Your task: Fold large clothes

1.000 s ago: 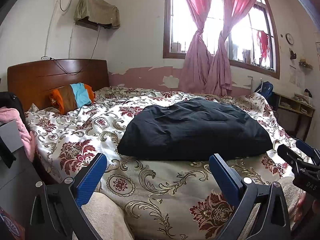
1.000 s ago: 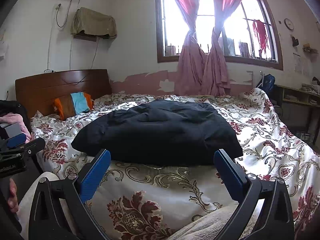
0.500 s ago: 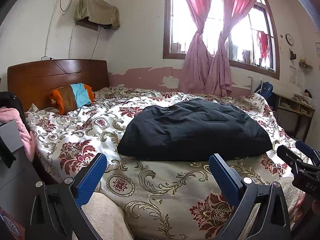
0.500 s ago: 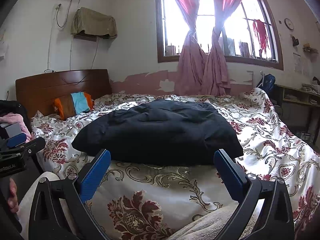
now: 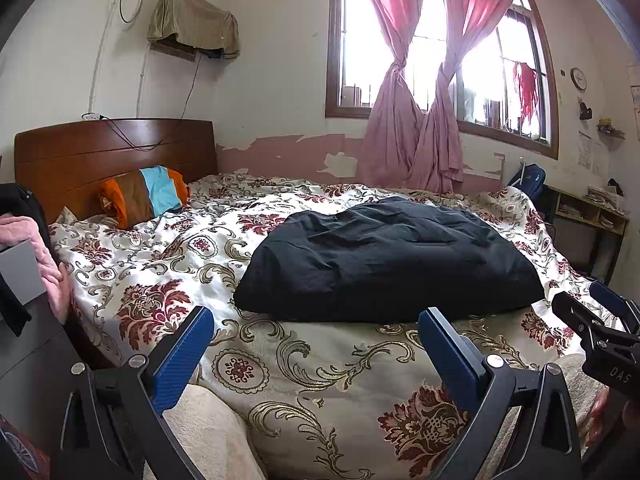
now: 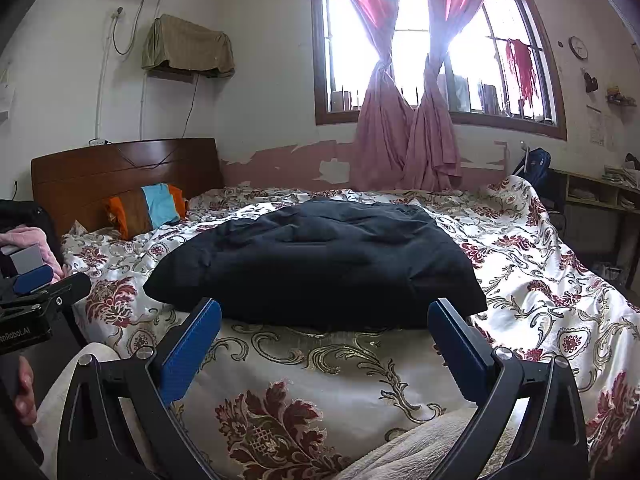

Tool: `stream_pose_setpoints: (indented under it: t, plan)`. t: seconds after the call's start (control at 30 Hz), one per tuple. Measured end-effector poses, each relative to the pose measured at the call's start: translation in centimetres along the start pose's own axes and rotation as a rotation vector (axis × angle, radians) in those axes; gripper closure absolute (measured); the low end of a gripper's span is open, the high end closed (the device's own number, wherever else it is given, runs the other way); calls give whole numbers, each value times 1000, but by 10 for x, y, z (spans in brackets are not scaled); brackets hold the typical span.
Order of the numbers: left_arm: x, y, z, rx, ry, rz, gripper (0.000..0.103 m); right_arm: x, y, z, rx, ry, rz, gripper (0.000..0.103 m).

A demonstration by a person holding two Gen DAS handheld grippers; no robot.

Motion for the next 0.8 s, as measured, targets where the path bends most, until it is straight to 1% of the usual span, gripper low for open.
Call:
stream_pose_setpoints:
  t: [0.8]
  plan:
    - [0, 1, 0, 0, 1, 1, 0, -1, -1, 0, 2, -3, 1, 2]
Point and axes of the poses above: each gripper's, at about its wrist camera, not at the fingertips, and z roughly the way its jaws point, y to its right, x to its top, the point moved 5 cm from there along z, roughly the way its jaws point, and after that the axes turned 1 degree about -x, right-handed, at the moved point
